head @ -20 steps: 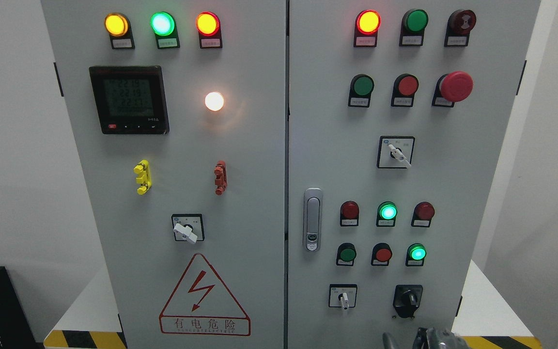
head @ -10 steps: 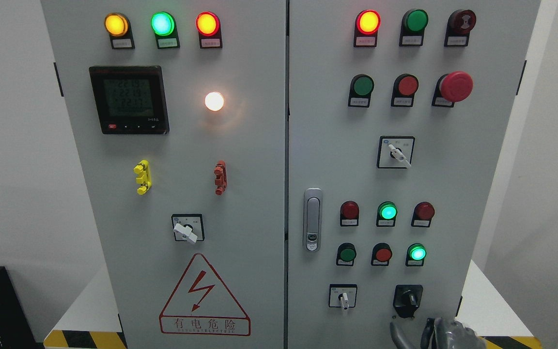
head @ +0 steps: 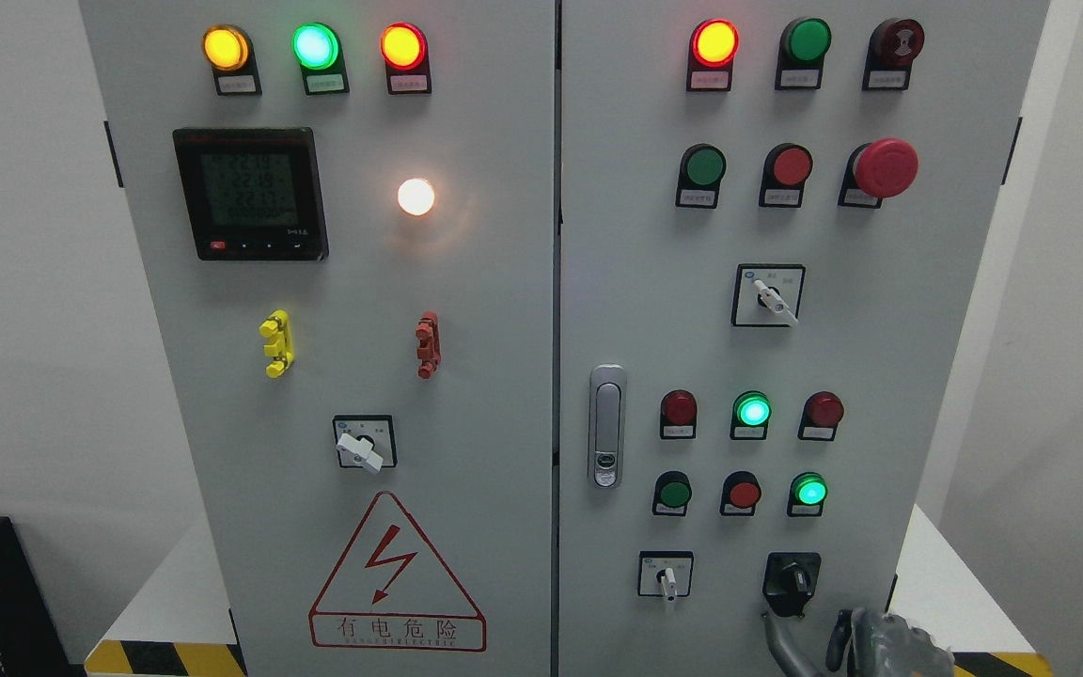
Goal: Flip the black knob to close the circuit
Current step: 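Raise the right hand up toward the small black rotary knob, then grip the black knob with the right hand fingers and twist it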
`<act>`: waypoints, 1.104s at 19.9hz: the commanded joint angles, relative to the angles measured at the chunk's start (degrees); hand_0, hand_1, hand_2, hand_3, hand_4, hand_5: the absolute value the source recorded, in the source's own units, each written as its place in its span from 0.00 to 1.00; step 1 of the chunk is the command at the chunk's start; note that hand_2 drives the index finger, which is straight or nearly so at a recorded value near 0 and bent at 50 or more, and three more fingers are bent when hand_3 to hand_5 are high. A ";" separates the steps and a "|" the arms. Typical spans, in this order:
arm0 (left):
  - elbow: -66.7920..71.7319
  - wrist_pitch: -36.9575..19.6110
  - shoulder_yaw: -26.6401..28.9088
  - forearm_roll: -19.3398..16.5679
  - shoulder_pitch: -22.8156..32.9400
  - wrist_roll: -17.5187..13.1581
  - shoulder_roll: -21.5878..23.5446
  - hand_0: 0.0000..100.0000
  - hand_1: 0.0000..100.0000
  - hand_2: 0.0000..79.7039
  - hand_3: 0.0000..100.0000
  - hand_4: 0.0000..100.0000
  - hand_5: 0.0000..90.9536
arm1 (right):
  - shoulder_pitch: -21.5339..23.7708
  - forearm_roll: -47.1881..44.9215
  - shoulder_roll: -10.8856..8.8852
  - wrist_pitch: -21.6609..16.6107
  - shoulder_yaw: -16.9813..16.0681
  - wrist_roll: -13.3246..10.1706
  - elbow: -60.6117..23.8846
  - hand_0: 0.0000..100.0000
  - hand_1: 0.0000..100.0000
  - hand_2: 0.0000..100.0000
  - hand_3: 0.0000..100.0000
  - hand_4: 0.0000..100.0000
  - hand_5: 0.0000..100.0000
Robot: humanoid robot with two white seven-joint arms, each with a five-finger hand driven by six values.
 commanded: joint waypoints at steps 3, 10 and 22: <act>1.23 -0.04 -1.23 -1.23 0.00 -0.02 0.00 0.12 0.56 0.00 0.00 0.00 0.00 | -1.52 1.40 0.25 0.01 -1.75 0.08 1.43 0.00 0.04 0.81 0.99 0.80 0.81; 1.23 -0.04 -1.23 -1.23 0.00 0.07 0.00 0.12 0.56 0.00 0.00 0.00 0.00 | -1.79 3.34 0.25 -0.08 -2.10 0.35 1.78 0.00 0.04 0.81 0.99 0.80 0.81; 1.23 -0.04 -1.23 -1.23 0.00 -0.02 0.00 0.12 0.56 0.00 0.00 0.00 0.00 | -2.93 3.25 0.25 0.01 -3.50 0.35 2.58 0.00 0.05 0.81 0.99 0.80 0.80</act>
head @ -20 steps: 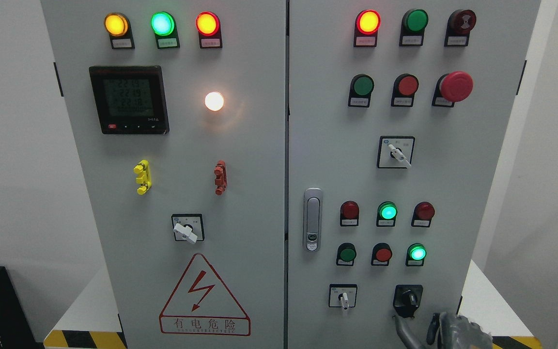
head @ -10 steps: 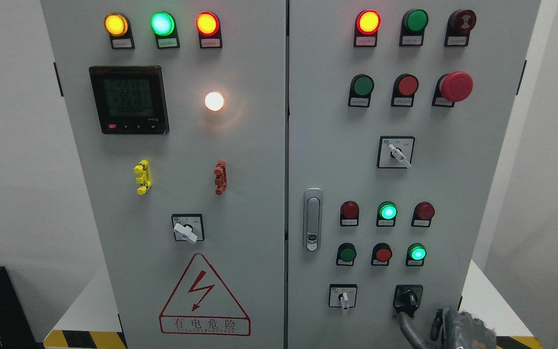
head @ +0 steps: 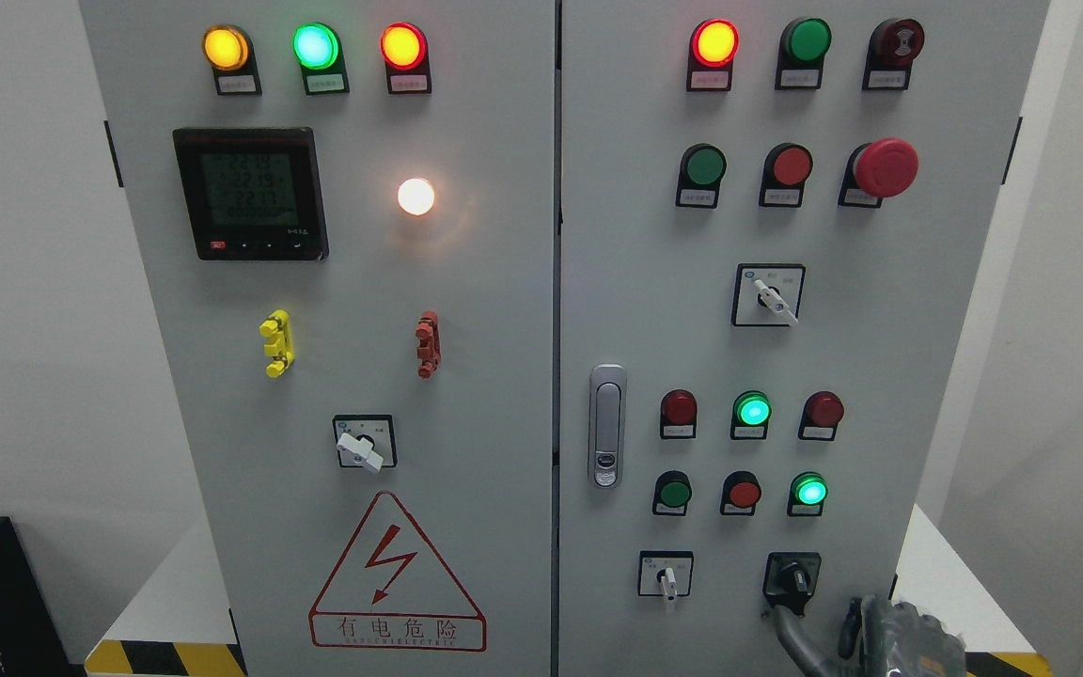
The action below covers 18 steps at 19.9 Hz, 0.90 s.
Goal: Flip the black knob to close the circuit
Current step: 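Grip the black knob with the right hand fingers and twist it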
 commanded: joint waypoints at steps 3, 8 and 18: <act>1.23 0.04 -1.23 -1.23 0.00 -0.04 0.00 0.12 0.56 0.00 0.00 0.00 0.00 | -0.54 0.10 0.03 0.09 -1.80 -0.05 0.71 0.00 0.06 0.81 0.99 0.80 0.80; 1.23 0.04 -1.23 -1.23 0.00 -0.04 0.00 0.12 0.56 0.00 0.00 0.00 0.00 | -0.71 0.01 0.03 0.17 -2.24 -0.14 0.71 0.00 0.06 0.81 0.98 0.80 0.80; 1.23 0.04 -1.23 -1.23 0.00 -0.04 0.00 0.12 0.56 0.00 0.00 0.00 0.00 | -0.80 -0.34 0.03 0.17 -2.68 -0.22 0.98 0.00 0.06 0.81 0.97 0.80 0.80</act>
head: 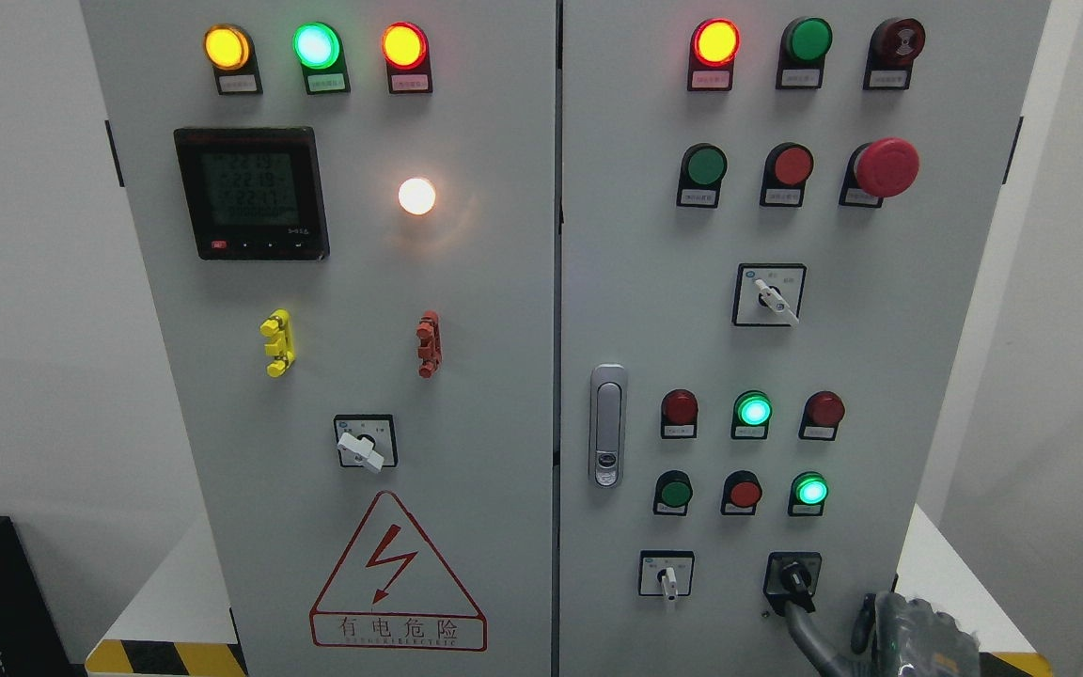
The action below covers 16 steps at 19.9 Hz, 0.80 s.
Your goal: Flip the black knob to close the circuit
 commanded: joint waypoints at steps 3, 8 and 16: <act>1.23 -0.05 -1.23 -1.23 0.00 -0.09 0.00 0.12 0.56 0.00 0.00 0.00 0.00 | -0.25 -0.29 0.00 0.05 -0.93 -0.08 0.28 0.00 0.06 0.81 0.97 0.80 0.80; 1.23 -0.05 -1.23 -1.23 0.00 0.00 0.00 0.12 0.56 0.00 0.00 0.00 0.00 | -0.43 -0.56 0.00 0.05 -0.93 -0.16 0.02 0.00 0.06 0.81 0.97 0.80 0.80; 1.23 -0.05 -1.23 -1.23 0.00 -0.09 0.00 0.12 0.56 0.00 0.00 0.00 0.00 | -0.78 -0.82 0.00 0.05 -1.46 -0.16 -0.07 0.00 0.06 0.80 0.97 0.80 0.80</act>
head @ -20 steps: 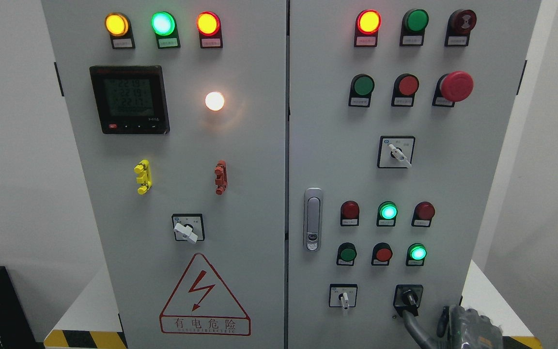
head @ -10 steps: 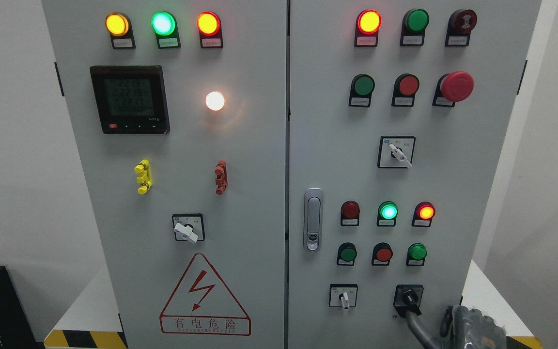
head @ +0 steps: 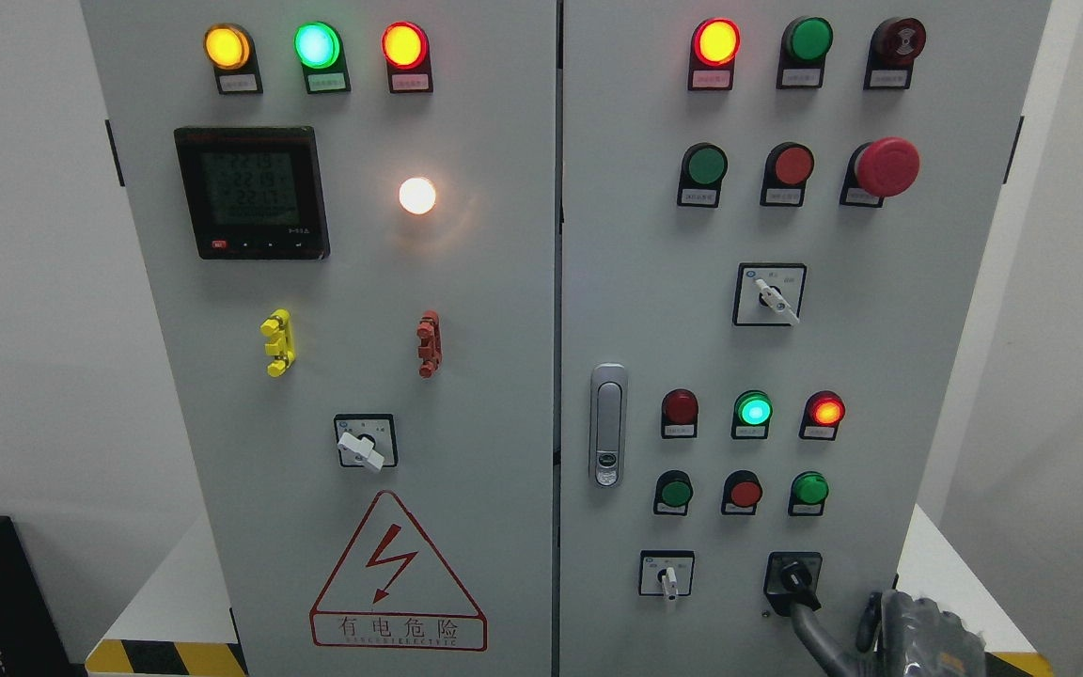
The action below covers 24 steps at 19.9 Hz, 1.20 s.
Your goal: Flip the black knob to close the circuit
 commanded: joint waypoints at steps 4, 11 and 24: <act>1.23 0.03 -1.23 -1.23 0.00 -0.05 0.00 0.12 0.56 0.00 0.00 0.00 0.00 | -0.59 -0.30 -0.01 0.05 -0.67 -0.09 -0.26 0.00 0.06 0.80 0.97 0.80 0.80; 1.23 -0.06 -1.23 -1.23 0.00 0.04 0.00 0.12 0.56 0.00 0.00 0.00 0.00 | -0.85 -0.39 -0.01 0.05 -0.93 -0.09 -0.35 0.00 0.06 0.80 0.96 0.80 0.80; 1.23 -0.06 -1.23 -1.23 0.00 -0.05 0.00 0.12 0.56 0.00 0.00 0.00 0.00 | -0.77 -1.79 -0.01 0.05 -0.93 -0.18 -1.14 0.00 0.06 0.80 0.96 0.80 0.80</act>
